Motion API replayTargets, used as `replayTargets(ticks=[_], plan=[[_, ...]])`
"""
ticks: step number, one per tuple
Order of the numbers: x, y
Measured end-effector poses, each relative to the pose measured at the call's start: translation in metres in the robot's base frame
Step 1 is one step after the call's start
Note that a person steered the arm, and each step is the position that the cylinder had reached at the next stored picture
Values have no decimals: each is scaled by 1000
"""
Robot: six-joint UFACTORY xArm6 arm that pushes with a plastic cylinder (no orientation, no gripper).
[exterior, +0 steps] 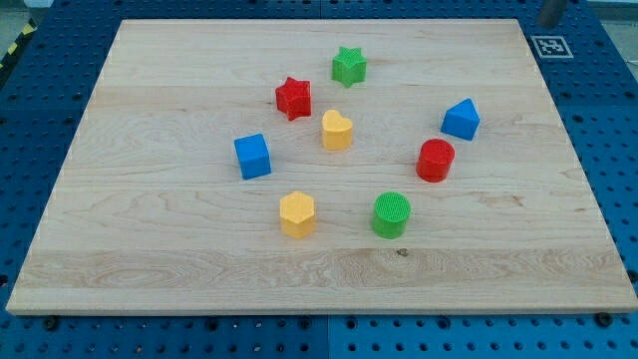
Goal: Move your arm towards green star
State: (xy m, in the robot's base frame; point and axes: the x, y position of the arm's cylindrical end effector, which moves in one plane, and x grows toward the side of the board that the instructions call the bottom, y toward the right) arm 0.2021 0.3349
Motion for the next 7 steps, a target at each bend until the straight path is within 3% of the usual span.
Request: replayTargets(ticks=[5,7], plan=[[10,-19],[82,-135]])
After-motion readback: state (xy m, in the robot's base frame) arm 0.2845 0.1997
